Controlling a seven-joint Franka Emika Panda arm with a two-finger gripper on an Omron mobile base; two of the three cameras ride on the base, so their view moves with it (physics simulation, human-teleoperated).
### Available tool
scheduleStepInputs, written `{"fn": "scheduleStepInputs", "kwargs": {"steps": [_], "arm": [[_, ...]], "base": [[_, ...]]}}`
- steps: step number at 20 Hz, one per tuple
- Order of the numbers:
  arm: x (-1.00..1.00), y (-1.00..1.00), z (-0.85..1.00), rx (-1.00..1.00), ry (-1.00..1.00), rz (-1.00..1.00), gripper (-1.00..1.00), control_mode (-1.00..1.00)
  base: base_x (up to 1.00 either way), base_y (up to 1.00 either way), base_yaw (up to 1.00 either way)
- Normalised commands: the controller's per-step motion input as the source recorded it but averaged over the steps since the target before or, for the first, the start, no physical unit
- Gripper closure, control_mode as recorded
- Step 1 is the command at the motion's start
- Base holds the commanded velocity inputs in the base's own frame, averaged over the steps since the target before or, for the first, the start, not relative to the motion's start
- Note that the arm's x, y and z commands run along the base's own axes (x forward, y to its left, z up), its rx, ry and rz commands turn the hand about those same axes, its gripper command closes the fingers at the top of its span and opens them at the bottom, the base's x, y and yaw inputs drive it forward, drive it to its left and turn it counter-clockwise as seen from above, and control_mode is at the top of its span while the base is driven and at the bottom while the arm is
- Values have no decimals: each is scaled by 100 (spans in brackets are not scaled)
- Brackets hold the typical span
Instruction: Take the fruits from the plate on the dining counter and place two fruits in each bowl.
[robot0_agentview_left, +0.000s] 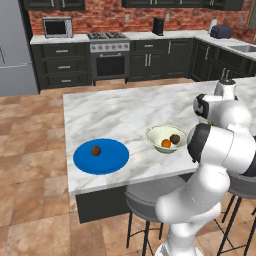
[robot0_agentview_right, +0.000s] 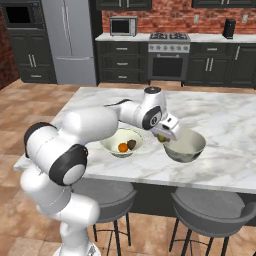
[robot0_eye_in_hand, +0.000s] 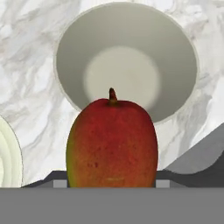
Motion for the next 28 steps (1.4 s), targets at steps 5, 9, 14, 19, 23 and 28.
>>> {"fn": "scheduleStepInputs", "kwargs": {"steps": [5,9,14,19,23,28], "arm": [[36,-19,-24,4,-10,1,100,-100],[57,-13,-24,2,-9,7,100,-100],[30,-21,-33,0,-1,4,100,-100],[10,-5,-30,0,0,0,100,-100],[9,-4,-20,0,0,0,100,-100],[3,-18,-21,0,0,0,100,-100]], "base": [[0,0,0],[0,0,0],[0,0,0],[0,0,0],[0,0,0],[0,0,0]]}}
